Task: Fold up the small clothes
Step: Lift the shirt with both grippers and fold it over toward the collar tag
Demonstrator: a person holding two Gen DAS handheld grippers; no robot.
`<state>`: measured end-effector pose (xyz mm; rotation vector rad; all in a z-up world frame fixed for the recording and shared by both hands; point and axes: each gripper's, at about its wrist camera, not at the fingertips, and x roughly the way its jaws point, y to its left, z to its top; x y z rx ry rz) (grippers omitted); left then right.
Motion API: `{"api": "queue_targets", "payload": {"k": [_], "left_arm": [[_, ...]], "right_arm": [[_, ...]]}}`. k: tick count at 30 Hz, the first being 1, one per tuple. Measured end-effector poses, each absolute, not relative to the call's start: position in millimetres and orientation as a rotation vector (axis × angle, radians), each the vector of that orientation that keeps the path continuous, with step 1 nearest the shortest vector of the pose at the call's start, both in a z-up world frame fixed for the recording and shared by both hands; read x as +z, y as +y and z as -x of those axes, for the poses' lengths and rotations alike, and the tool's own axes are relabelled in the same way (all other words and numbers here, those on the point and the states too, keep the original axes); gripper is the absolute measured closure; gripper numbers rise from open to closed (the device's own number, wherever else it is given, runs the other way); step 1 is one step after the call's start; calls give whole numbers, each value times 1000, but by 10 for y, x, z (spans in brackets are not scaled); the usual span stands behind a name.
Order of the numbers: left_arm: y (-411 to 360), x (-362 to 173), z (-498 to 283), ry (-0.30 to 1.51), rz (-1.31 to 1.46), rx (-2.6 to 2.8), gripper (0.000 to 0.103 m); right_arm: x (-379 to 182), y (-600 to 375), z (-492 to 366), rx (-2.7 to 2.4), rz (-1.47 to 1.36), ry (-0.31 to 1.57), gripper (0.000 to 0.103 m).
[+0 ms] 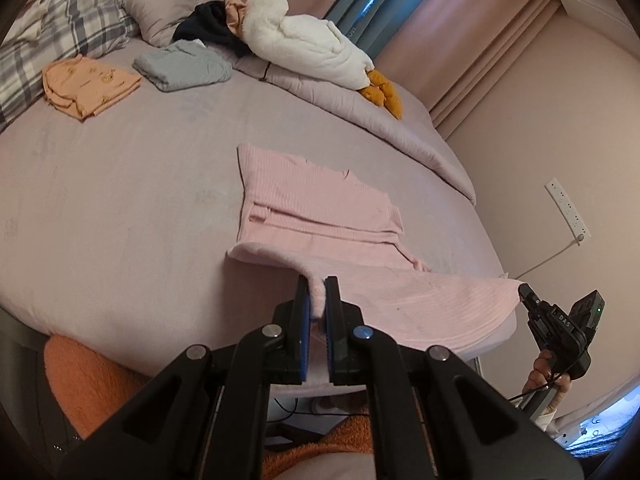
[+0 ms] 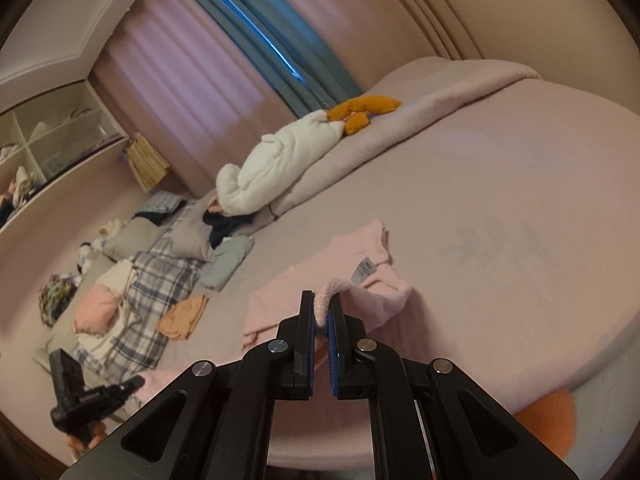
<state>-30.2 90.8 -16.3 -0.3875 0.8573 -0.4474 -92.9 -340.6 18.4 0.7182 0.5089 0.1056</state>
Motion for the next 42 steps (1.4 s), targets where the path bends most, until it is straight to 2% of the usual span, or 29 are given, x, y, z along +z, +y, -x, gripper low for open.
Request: {"api": "queue_targets", "payload": {"k": [12,23,34,42], "left_arm": [[876,-444,416,974,406,-421,97],[893,-436,379,934,455,-414,97],[882,-179,-137,809,462,-415,97],[858,-145,-861,784,491,-386,97]], "right_arm": [[89,-3420,995,92,-719,541,96],[51,-3430,995,90,-725,557,96],[141,-3402,634,87,-690,561,96],[122,-3475,53,80,-666,585,96]]}}
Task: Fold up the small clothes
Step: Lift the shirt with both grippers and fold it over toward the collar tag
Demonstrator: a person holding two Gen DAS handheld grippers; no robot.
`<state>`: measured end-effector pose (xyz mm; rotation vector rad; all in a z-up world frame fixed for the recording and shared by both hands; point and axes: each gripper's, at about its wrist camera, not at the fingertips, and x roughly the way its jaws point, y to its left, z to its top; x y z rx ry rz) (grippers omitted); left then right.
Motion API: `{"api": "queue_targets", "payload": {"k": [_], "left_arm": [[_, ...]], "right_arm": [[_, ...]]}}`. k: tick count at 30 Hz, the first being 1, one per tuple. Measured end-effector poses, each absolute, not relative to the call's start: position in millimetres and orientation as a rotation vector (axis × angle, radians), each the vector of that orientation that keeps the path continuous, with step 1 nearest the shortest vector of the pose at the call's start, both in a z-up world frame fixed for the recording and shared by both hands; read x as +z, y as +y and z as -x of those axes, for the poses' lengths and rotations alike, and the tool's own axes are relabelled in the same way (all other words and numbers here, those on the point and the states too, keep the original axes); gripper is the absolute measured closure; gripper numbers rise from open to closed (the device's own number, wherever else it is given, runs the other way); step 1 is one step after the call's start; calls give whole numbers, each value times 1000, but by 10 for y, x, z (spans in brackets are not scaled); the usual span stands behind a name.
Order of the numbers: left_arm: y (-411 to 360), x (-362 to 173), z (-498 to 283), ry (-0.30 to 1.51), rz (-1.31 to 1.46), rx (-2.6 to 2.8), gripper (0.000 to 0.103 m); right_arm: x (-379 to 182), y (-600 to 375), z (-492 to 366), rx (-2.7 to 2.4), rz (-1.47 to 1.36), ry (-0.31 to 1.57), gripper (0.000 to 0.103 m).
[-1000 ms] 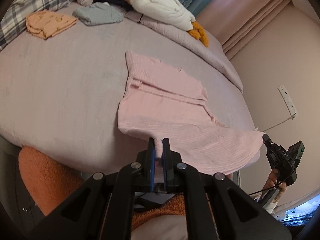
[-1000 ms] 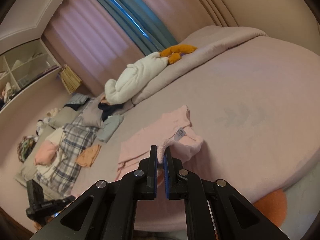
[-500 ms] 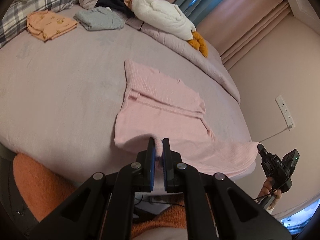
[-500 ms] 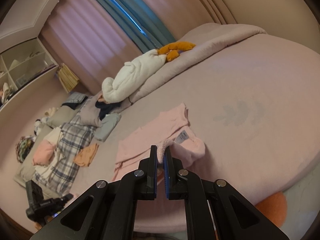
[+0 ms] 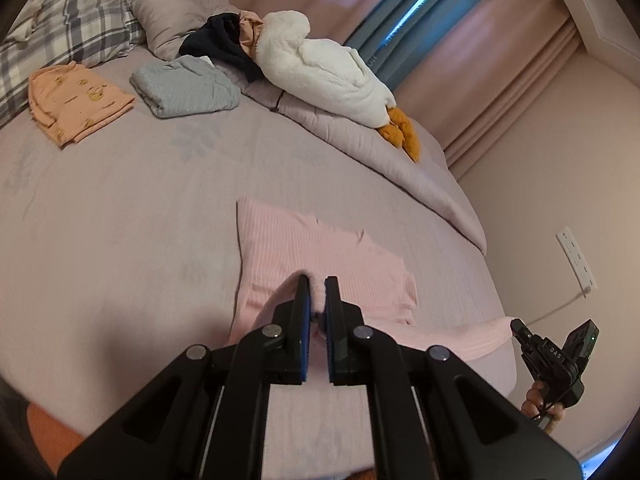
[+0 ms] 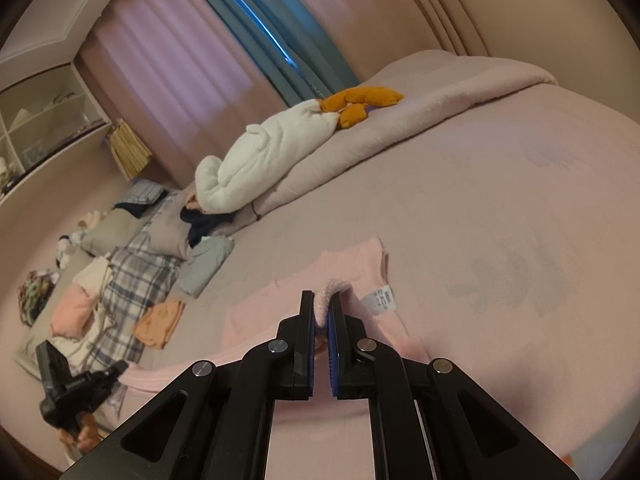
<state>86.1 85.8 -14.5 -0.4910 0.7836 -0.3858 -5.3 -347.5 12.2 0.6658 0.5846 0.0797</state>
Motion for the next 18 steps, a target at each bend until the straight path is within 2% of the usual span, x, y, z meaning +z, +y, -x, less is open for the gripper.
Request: {"api": "queue_targets", "payload": {"k": [8,18], "left_arm": [[775,-361,-1711,825,486,-328,97],[705,-924,-2668,931,475,-238,97]], "right_arm": [[-68,-3508,-777,66,-645,673,96],[-691,-3548,-1705,11,-684,829,96]]}}
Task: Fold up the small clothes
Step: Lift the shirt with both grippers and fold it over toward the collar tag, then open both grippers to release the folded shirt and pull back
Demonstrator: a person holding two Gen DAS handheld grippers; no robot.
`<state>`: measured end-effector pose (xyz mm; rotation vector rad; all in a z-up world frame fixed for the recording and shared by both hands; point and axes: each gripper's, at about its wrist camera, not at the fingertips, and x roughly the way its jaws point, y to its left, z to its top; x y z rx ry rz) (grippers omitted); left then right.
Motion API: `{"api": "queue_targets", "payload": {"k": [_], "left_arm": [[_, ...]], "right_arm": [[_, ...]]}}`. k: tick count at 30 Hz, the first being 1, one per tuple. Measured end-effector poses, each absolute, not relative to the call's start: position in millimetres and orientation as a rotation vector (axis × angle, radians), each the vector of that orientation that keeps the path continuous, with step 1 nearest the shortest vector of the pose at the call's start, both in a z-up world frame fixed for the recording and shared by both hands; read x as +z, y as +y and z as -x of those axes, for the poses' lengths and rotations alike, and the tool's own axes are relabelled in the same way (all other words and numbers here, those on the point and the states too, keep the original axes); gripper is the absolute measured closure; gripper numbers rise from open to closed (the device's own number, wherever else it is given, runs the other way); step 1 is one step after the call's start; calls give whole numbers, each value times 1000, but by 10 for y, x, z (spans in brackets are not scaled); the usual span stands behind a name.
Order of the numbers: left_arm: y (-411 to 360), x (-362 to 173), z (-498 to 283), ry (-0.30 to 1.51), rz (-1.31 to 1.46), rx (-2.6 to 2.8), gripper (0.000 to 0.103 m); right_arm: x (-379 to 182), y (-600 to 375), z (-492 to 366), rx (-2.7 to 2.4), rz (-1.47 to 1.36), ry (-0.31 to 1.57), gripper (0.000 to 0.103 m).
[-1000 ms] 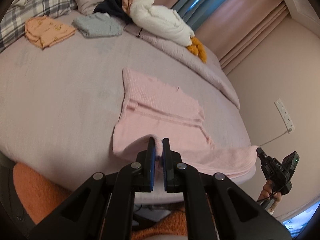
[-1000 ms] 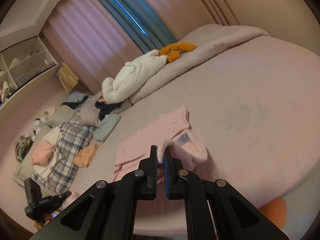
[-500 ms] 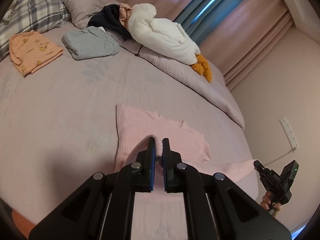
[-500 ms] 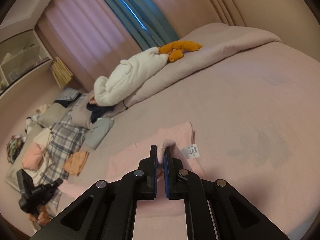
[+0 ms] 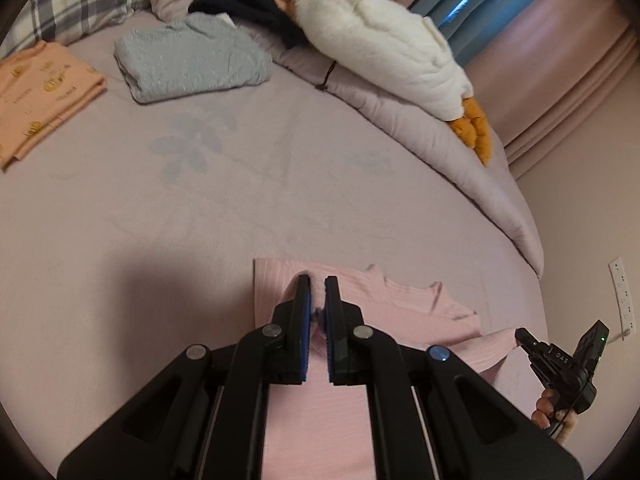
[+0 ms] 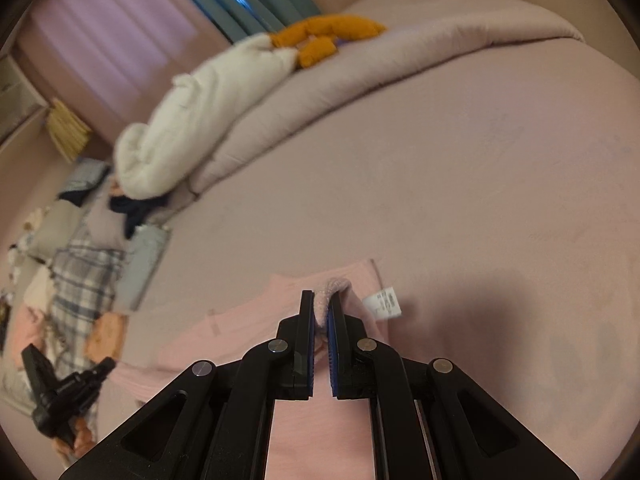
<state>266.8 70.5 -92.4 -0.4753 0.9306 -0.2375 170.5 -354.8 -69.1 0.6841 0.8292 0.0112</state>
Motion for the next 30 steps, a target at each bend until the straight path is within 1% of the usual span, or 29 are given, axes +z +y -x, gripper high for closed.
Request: {"api": "queue_targets", "payload": {"k": [5,14,19,21,22,24,26,27,29,30], "left_arm": [[695,-1093,-2914,966,469,-219,97],[694,-1328,-3171,1000,469,-201,97],[731,-1421,-3221,1018,497,-183,95],[732,-1423,-3225,1018,494,-177,92],[732,-1417,-3224,1018,492,-175,89],[748,-1383,-3217,1006,495,-167,77],[769,-1332,-3191,986,496,-159,49],[784,-1292,-3170,973,494,-159,45],[816,-1202,-3113,940,490,-166,43],[836,-1176,-3090,933,488,-169,43]], "right_arm": [[-879,-3514,-1951,-35,-663,894,96],[-1104,-3575,-2119,-56,-678,958,96],[-1139,-3603,-2154,-66,-682,949,96],[-1135,-3627,-2157,-67,-695,940,96],[-1135,-3627,-2170,-67,-697,940,96],[-1115,-3642,-2176,-70,-698,939,96],[-1085,-3642,-2175,-75,-691,936,96],[-1066,-3636,-2176,-79,-683,935,96],[-1020,-3611,-2175,-88,-651,935,92],[-993,-3601,-2173,-97,-636,928,86]]}}
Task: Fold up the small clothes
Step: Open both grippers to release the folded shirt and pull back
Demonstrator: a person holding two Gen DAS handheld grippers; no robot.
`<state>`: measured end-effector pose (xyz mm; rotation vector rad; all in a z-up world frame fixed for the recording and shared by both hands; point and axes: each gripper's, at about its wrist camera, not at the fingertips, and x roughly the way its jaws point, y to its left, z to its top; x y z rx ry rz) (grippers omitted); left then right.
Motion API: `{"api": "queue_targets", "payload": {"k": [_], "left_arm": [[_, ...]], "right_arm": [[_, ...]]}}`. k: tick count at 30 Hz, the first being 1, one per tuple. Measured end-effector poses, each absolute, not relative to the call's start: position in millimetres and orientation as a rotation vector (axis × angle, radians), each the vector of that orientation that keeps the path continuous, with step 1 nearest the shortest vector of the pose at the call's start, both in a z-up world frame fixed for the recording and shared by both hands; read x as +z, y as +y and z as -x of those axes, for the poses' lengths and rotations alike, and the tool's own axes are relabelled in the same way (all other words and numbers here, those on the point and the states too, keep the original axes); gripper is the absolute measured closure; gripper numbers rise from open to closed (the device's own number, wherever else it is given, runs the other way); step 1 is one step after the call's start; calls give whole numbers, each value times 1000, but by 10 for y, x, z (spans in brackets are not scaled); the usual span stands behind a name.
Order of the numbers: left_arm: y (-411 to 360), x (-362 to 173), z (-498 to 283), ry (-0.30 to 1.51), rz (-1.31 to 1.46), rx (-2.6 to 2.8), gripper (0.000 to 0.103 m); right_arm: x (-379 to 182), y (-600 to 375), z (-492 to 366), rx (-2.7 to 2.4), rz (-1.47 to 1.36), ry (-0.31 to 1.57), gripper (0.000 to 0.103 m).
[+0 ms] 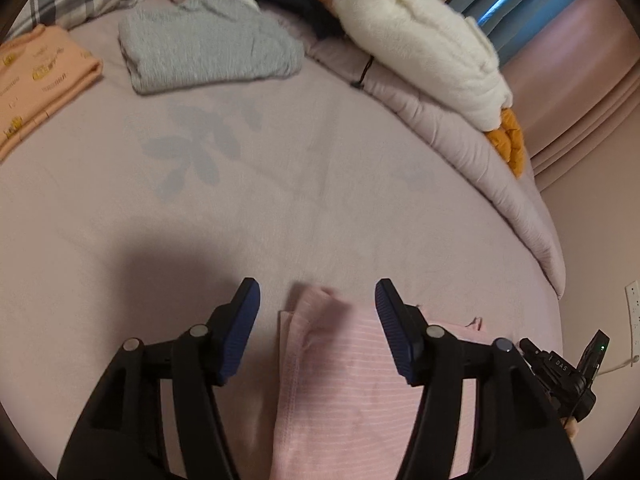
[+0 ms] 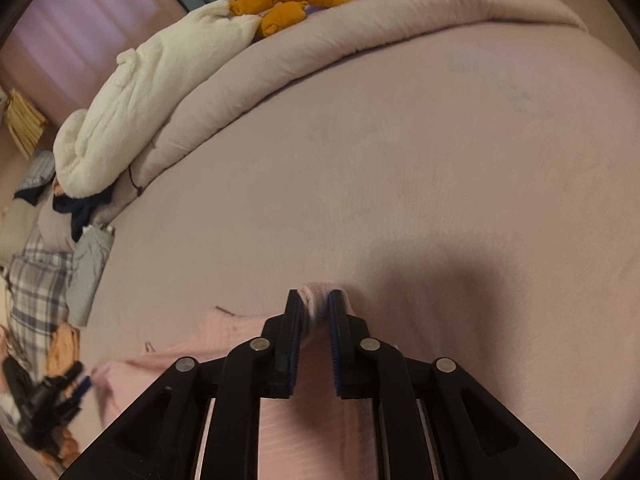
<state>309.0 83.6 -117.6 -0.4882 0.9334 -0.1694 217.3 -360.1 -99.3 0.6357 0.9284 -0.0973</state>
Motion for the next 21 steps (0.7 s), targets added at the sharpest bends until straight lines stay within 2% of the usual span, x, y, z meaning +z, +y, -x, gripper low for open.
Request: {"api": "queue_targets", "payload": {"k": [3,8,10,12,21], "left_arm": [[875,-1090,-3003,927,481,-174,37],[895,-1052,-2712,928,442,-190,25],[871,-1085,-2593,945,422,-189,24],[855,-1140,-2466,963,411,-192,24],[765,-1341,-1926,1010,413,-208,24]], "right_arm": [[-868,-3611,-2119,-161,-579,880,70],[-733,-3674,-1932,-191,-550,865,66],[-701,-3673,-1818,-201,-522,865,52],[-680,-3673,-1637,-205,-508,855,46],[-775,-3699,-1000,-208,-575,886,45]]}}
